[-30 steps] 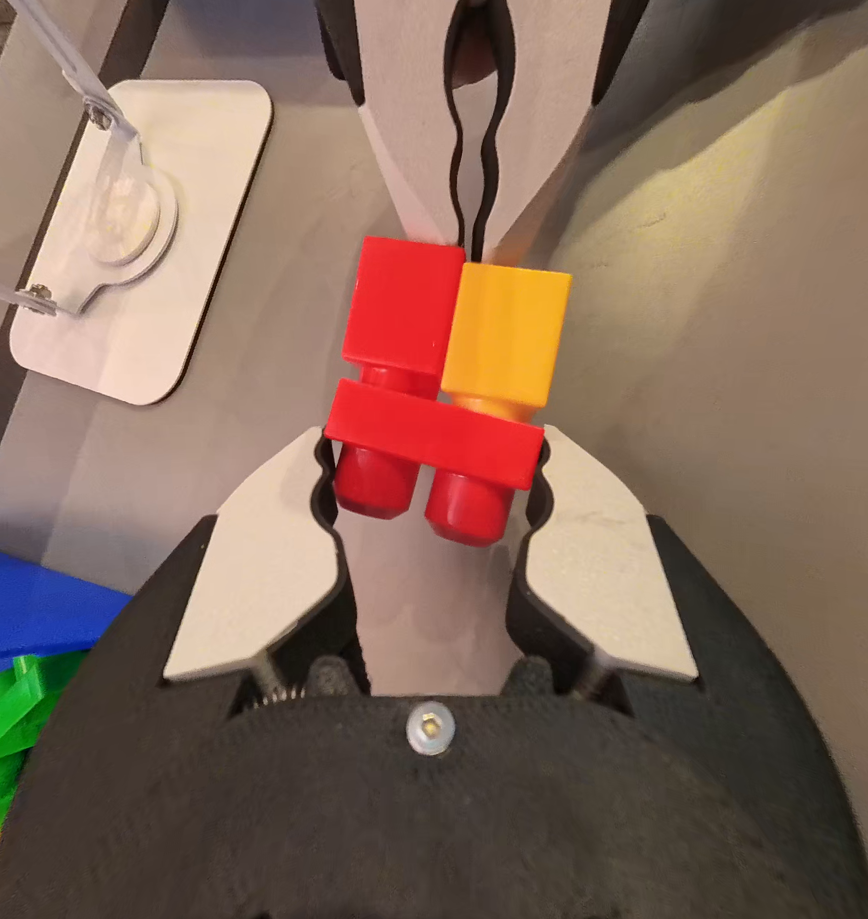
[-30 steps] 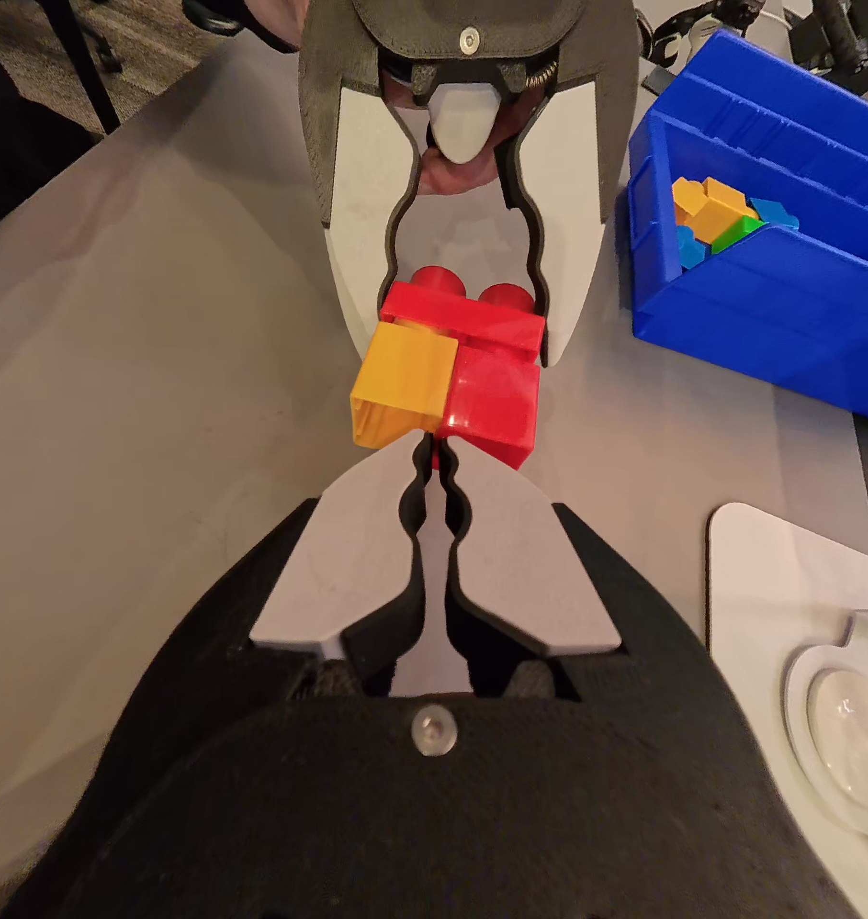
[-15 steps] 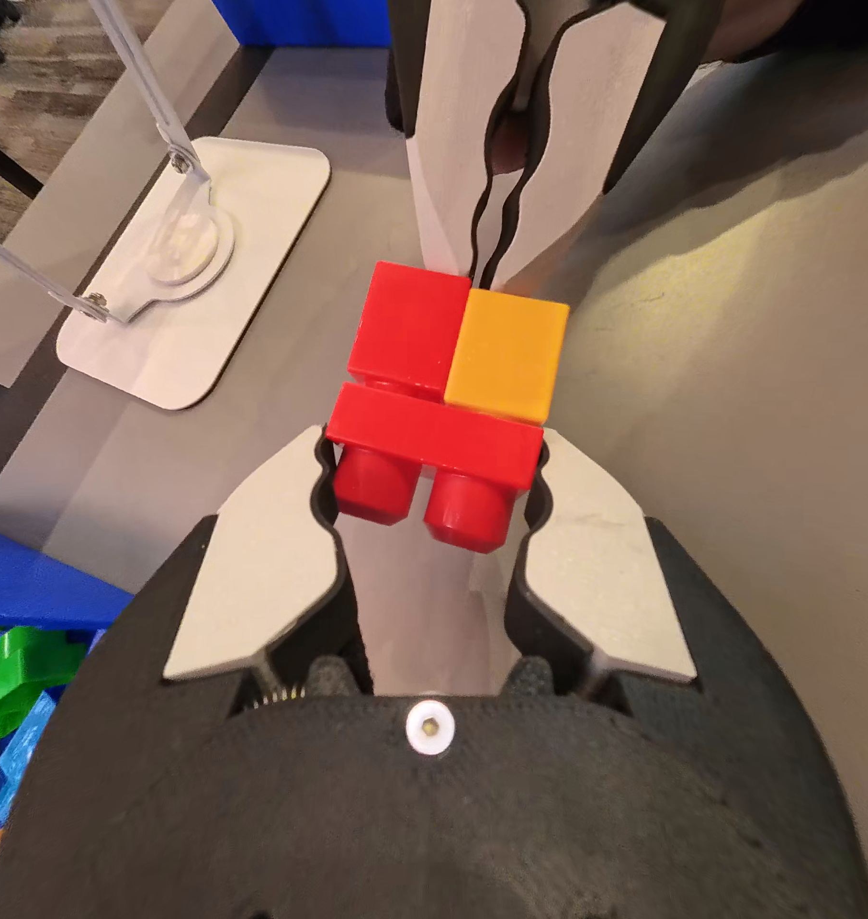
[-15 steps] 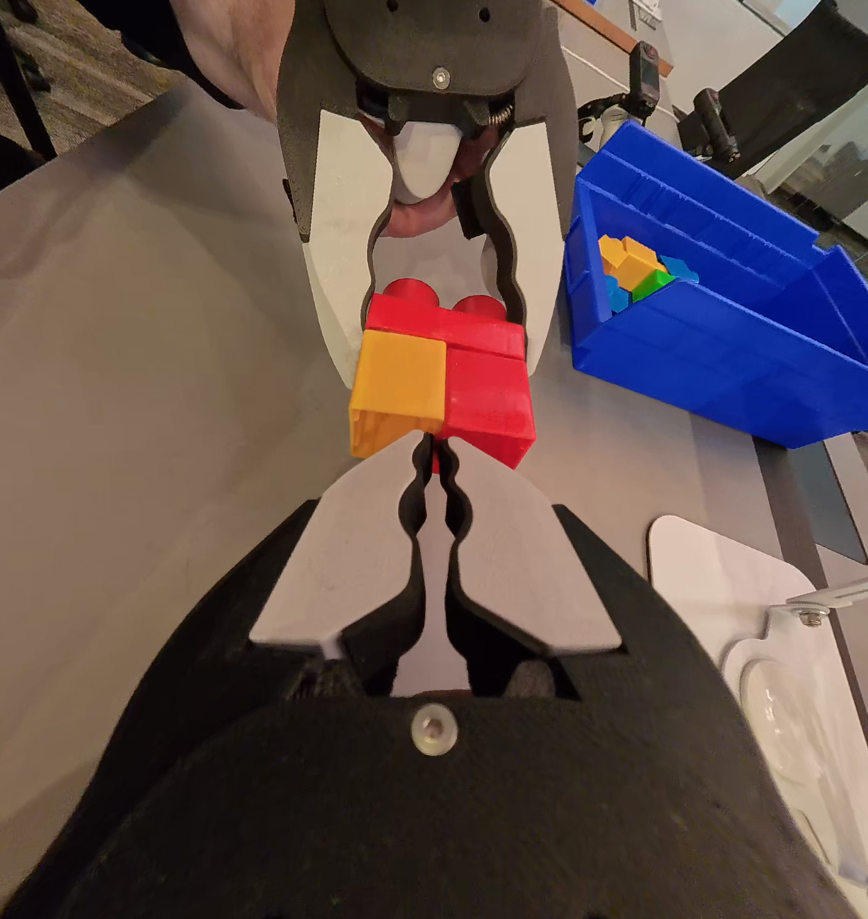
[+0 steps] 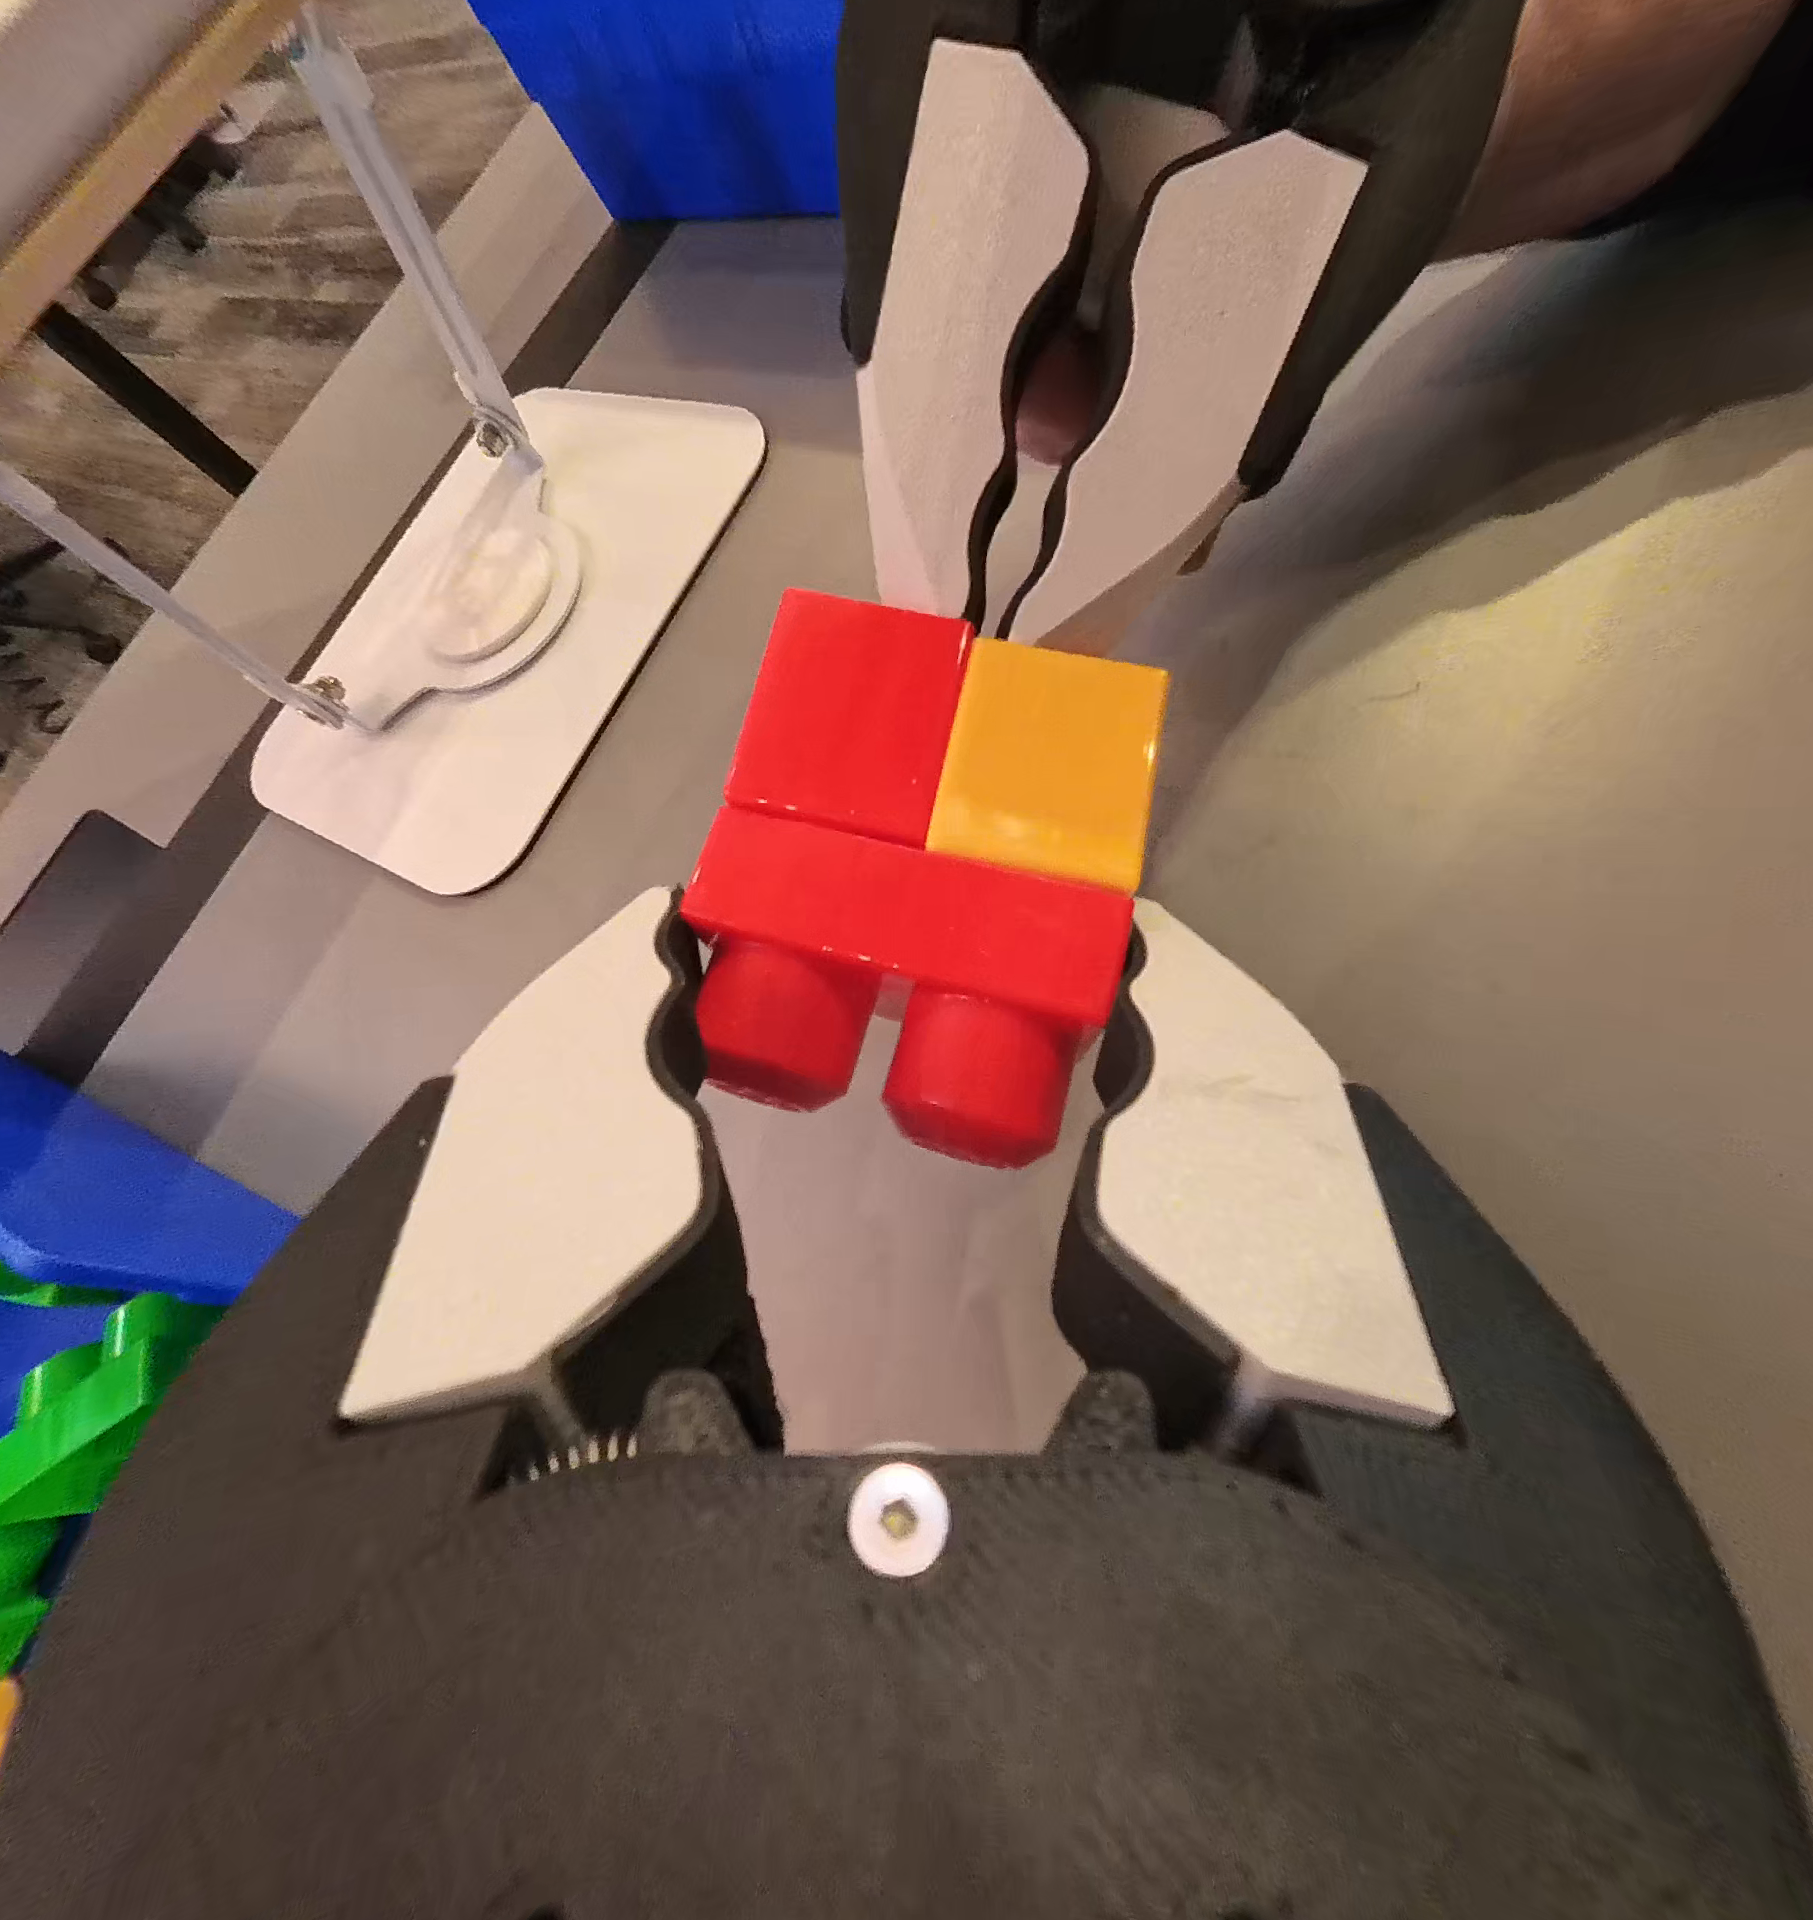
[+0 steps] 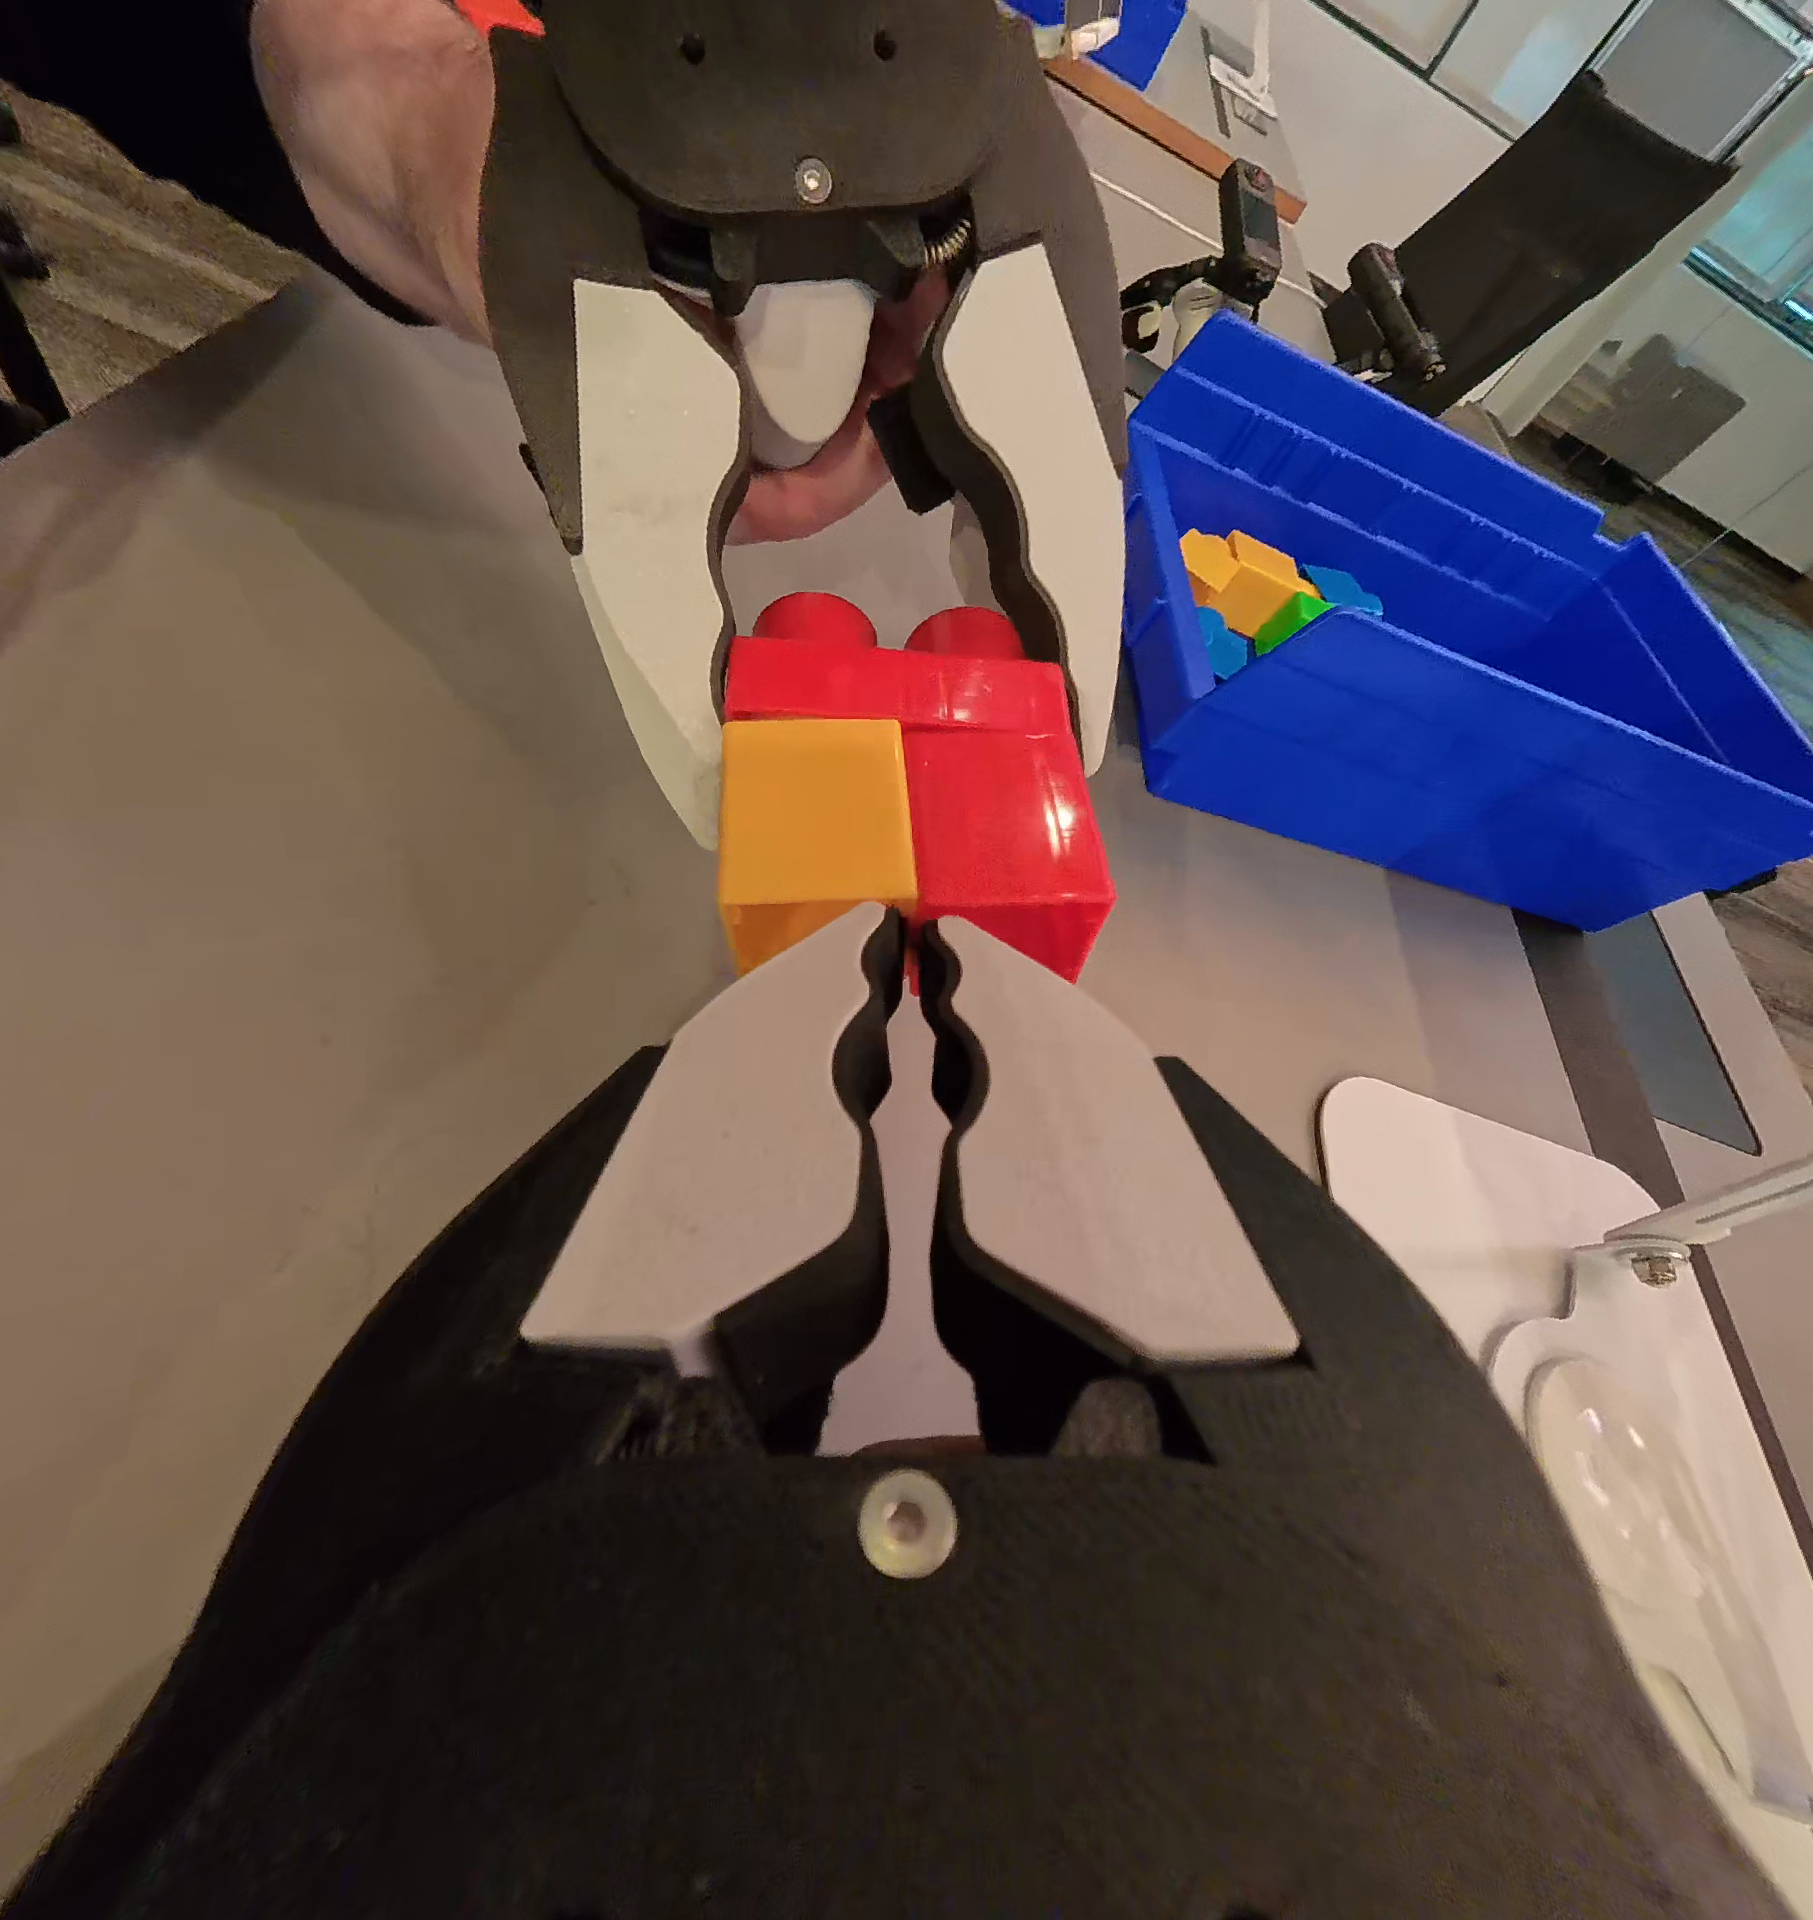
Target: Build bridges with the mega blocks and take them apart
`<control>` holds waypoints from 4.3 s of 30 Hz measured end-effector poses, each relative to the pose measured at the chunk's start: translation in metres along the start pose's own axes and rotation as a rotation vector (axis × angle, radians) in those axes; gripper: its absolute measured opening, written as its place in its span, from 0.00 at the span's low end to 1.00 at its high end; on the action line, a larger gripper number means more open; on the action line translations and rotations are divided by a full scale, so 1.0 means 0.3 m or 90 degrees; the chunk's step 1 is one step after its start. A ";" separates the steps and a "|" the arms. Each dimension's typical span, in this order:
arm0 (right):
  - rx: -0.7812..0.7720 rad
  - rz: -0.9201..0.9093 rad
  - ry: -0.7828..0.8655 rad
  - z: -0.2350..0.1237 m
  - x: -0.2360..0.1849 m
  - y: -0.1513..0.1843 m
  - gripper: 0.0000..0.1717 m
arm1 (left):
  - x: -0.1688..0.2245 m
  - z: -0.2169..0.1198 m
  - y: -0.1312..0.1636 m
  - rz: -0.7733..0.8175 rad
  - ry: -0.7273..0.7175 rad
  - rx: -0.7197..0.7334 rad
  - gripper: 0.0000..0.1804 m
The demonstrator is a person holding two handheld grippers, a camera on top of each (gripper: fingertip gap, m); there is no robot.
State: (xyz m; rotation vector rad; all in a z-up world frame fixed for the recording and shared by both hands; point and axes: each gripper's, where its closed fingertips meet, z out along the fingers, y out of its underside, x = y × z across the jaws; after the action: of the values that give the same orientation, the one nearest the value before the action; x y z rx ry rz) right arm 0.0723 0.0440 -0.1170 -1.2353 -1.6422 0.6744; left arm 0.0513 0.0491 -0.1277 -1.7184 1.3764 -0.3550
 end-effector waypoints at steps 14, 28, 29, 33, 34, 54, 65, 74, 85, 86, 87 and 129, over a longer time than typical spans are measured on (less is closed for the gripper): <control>0.024 0.055 0.025 -0.001 0.028 -0.013 0.02 | -0.023 -0.004 -0.013 0.005 -0.079 0.013 0.41; 0.043 0.102 0.021 -0.030 0.067 -0.020 0.10 | -0.052 -0.011 -0.038 -0.080 -0.059 0.098 0.41; 0.054 0.105 0.005 -0.035 0.060 -0.027 0.09 | -0.053 -0.014 -0.042 -0.094 -0.049 0.107 0.42; 0.064 0.090 0.000 -0.042 0.053 -0.037 0.07 | -0.037 -0.016 -0.053 -0.104 -0.004 0.123 0.42; 0.073 0.089 0.002 -0.046 0.055 -0.043 0.07 | -0.038 -0.020 -0.057 -0.107 0.003 0.129 0.42; 0.093 0.033 0.039 -0.052 0.051 -0.077 0.06 | -0.007 0.009 -0.068 -0.115 0.041 0.127 0.41; 0.206 0.142 -0.055 -0.078 0.024 -0.128 0.01 | 0.004 -0.041 -0.155 -0.104 0.063 0.193 0.42; 0.319 0.190 -0.134 -0.145 0.011 -0.194 0.01 | 0.059 -0.107 -0.222 -0.063 0.148 0.280 0.47; 0.325 0.180 -0.132 -0.150 0.007 -0.202 0.02 | 0.050 -0.095 -0.235 -0.040 0.085 0.300 0.41; 0.330 0.183 -0.132 -0.151 0.008 -0.205 0.02 | 0.049 -0.097 -0.238 -0.036 0.080 0.300 0.41; 0.331 0.185 -0.130 -0.151 0.010 -0.205 0.02 | 0.046 -0.095 -0.237 -0.031 0.071 0.296 0.41; 0.366 0.578 -0.258 -0.091 0.082 -0.151 0.20 | -0.085 -0.103 -0.183 0.277 -0.288 0.142 0.41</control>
State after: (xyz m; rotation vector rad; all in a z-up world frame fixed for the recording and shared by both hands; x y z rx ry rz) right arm 0.0769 0.0488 -0.0591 -1.4194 -0.9661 1.9030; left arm 0.0564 0.0577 -0.0606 -1.1813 1.2705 0.1189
